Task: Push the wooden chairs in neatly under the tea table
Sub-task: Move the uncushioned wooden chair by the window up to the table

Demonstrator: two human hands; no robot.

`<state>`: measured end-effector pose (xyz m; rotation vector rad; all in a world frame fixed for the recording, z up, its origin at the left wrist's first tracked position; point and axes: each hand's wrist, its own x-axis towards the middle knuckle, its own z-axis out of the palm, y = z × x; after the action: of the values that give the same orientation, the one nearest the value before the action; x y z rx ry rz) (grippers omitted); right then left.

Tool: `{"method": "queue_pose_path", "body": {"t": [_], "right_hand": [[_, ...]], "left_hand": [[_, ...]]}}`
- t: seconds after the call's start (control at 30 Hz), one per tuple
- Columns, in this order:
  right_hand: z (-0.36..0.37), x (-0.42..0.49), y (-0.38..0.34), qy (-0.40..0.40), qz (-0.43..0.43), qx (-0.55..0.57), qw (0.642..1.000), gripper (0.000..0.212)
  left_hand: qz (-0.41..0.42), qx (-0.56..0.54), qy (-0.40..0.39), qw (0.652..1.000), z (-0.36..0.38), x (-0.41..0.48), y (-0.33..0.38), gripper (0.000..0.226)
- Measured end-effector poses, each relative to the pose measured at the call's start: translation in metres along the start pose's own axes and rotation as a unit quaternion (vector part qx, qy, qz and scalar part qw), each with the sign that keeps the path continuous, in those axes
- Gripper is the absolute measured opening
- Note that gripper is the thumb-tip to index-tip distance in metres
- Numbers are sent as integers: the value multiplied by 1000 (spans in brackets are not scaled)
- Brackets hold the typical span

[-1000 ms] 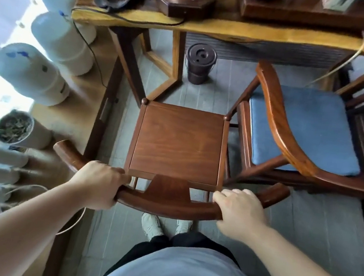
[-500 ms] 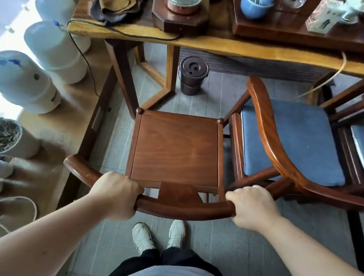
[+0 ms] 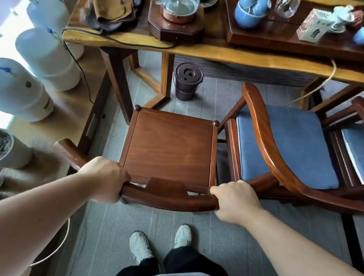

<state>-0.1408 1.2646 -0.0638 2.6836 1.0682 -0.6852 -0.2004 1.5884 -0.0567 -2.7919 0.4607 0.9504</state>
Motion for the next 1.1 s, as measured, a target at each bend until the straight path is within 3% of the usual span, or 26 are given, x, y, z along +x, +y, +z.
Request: {"method": "queue_pose_path", "body": {"t": [0.27, 0.6, 1.1], "right_hand": [[-7, 14, 46, -3, -15, -9, 1000, 14], [-11, 19, 66, -4, -36, -7, 999, 17], [-16, 17, 64, -38, -21, 9, 999, 19]], "left_hand": [[-11, -10, 46, 999, -10, 23, 16, 27], [-27, -7, -10, 1000, -24, 32, 25, 10], [-49, -31, -21, 998, -37, 33, 28, 15]]}}
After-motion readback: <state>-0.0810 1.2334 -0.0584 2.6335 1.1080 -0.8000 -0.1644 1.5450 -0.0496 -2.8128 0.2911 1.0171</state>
